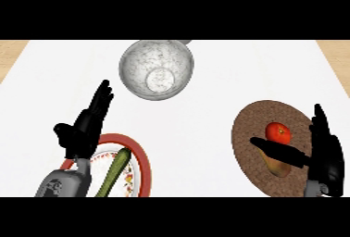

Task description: Pick the tomato from the placemat and place it in the bowl

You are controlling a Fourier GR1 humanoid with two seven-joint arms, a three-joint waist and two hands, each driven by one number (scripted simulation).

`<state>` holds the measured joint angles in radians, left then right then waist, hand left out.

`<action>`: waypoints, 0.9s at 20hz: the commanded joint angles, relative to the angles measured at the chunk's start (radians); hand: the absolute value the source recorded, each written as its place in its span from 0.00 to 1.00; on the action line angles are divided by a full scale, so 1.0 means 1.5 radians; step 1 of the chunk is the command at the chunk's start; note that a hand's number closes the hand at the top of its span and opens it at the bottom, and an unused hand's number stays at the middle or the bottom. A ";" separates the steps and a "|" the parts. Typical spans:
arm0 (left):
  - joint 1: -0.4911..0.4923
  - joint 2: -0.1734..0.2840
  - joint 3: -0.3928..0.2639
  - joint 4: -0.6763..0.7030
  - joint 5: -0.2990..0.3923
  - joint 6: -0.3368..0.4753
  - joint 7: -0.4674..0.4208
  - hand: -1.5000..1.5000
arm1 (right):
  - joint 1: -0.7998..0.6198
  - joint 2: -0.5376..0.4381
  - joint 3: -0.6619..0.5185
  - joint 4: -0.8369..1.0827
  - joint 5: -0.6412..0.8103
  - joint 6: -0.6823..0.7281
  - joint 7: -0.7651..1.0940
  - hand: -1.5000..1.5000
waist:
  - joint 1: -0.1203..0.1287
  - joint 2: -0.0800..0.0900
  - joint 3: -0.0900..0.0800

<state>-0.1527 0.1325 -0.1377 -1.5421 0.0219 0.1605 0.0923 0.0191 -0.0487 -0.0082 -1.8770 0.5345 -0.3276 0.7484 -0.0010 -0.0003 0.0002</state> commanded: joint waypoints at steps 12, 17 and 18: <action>0.039 -0.018 0.018 -0.032 -0.025 -0.031 -0.009 0.50 | -0.020 -0.024 -0.054 0.189 0.008 -0.032 -0.081 0.00 | 0.002 0.000 0.000; -0.015 -0.049 0.016 0.015 -0.042 -0.017 -0.001 0.50 | -0.068 -0.023 -0.047 0.282 0.040 -0.037 -0.085 0.00 | 0.002 0.001 0.000; -0.012 -0.026 0.039 -0.037 -0.031 -0.031 0.042 0.50 | -0.030 -0.034 -0.044 0.220 0.018 -0.003 -0.081 0.00 | 0.001 0.000 0.000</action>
<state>-0.1545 0.0922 -0.0905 -1.5464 -0.0178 0.1157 0.0945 -0.0152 -0.0761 -0.0707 -1.5622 0.5624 -0.3709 0.6165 0.0002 0.0003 0.0001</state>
